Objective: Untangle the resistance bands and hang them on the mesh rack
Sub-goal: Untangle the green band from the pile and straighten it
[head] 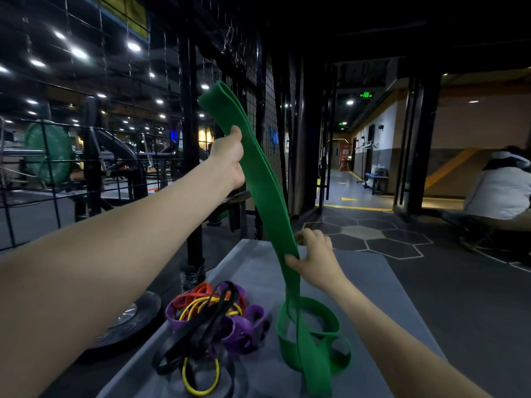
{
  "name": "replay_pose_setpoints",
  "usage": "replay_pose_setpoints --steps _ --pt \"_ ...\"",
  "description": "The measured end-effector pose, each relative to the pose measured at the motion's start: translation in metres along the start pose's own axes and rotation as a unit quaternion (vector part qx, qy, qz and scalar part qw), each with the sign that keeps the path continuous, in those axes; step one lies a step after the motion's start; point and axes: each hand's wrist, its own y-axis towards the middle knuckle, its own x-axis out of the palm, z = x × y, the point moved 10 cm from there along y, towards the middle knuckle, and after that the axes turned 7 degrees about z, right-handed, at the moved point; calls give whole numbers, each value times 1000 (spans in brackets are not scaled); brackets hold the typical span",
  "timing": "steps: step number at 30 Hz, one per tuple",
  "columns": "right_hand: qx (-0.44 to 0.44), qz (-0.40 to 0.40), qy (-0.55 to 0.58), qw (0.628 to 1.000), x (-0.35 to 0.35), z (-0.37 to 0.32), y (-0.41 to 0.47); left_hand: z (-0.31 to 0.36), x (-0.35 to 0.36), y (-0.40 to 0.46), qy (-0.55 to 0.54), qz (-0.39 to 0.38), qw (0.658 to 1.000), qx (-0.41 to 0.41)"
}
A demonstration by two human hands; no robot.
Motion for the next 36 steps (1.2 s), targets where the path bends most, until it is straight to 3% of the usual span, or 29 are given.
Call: replay_pose_setpoints --steps 15,23,30,36 --pt "54 -124 229 964 18 2 -8 -6 -16 5 -20 -10 1000 -1" --pt "-13 -22 107 994 -10 -5 -4 -2 -37 9 -67 33 997 6" --pt "-42 -62 88 993 -23 -18 -3 -6 -57 9 -99 58 993 -10" --pt "-34 -39 9 999 -33 -17 -6 -19 -67 5 -100 63 993 -20"
